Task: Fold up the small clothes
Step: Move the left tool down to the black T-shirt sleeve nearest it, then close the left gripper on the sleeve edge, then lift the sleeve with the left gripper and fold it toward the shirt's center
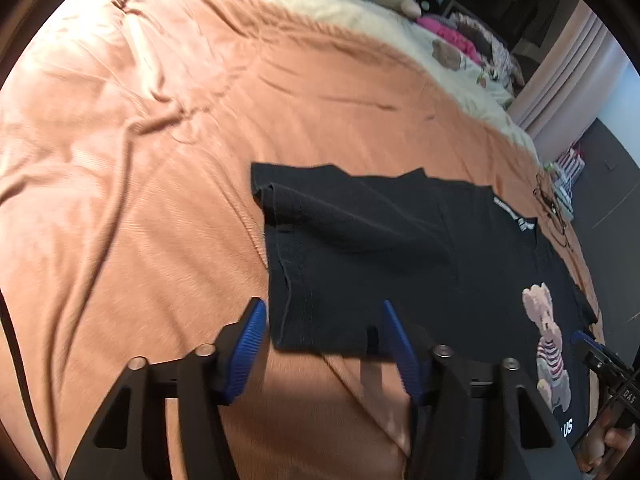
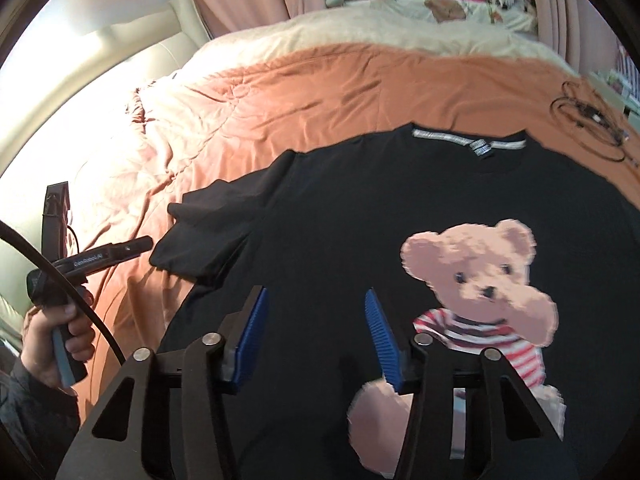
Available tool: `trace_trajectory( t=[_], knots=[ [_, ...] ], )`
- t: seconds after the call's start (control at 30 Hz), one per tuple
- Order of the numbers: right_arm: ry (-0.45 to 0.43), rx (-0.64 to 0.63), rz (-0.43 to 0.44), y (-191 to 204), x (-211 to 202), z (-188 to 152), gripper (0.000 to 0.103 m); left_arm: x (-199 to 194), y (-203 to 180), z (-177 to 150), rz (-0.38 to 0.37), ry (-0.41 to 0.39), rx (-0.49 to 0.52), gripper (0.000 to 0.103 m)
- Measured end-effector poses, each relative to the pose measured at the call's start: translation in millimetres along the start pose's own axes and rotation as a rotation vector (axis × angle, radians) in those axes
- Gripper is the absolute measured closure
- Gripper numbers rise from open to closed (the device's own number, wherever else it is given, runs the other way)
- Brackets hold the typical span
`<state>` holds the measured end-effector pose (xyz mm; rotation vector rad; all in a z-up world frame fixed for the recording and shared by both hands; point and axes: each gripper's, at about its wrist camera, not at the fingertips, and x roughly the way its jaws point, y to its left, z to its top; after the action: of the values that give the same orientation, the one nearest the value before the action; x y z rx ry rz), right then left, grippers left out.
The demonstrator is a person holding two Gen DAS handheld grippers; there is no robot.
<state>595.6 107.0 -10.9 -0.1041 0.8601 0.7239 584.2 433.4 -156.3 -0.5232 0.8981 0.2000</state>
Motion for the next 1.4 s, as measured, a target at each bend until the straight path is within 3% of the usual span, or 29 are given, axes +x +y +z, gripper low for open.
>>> trace_trajectory(
  t=[0.13,0.2,0.3,0.43,0.63,0.77,0.9,1.03,1.1,1.23,1.4],
  knots=[
    [0.032,0.012,0.032,12,37,14,0.064,15,5,-1,-0.012,0.032,-0.04,0.074],
    [0.048,0.025,0.065,17,54,19,0.067,17,6,0,-0.003,0.038,-0.04,0.094],
    [0.078,0.051,0.099,21,81,25,0.077,6,7,0,-0.009,0.015,-0.033,0.098],
    [0.114,0.11,0.147,23,115,33,0.088,-20,3,7,-0.045,-0.034,-0.022,0.099],
    [0.155,0.221,0.234,24,159,40,0.092,-51,-18,23,-0.102,-0.095,0.012,0.099],
    [0.18,0.255,0.244,27,184,39,0.092,-58,-44,33,-0.121,-0.099,0.054,0.099],
    [0.205,0.246,0.241,26,187,48,0.091,-62,-69,38,-0.147,-0.103,0.098,0.099],
    [0.18,0.24,0.22,14,163,50,0.091,-66,-94,38,-0.177,-0.097,0.145,0.099],
    [0.174,0.24,0.205,4,156,48,0.086,-65,-101,36,-0.19,-0.09,0.152,0.099],
    [0.138,0.237,0.155,-14,142,41,0.054,-59,-117,25,-0.218,-0.051,0.163,0.099],
    [0.118,0.269,0.133,-33,135,36,0.053,-49,-140,6,-0.297,0.06,0.188,0.097]
  ],
)
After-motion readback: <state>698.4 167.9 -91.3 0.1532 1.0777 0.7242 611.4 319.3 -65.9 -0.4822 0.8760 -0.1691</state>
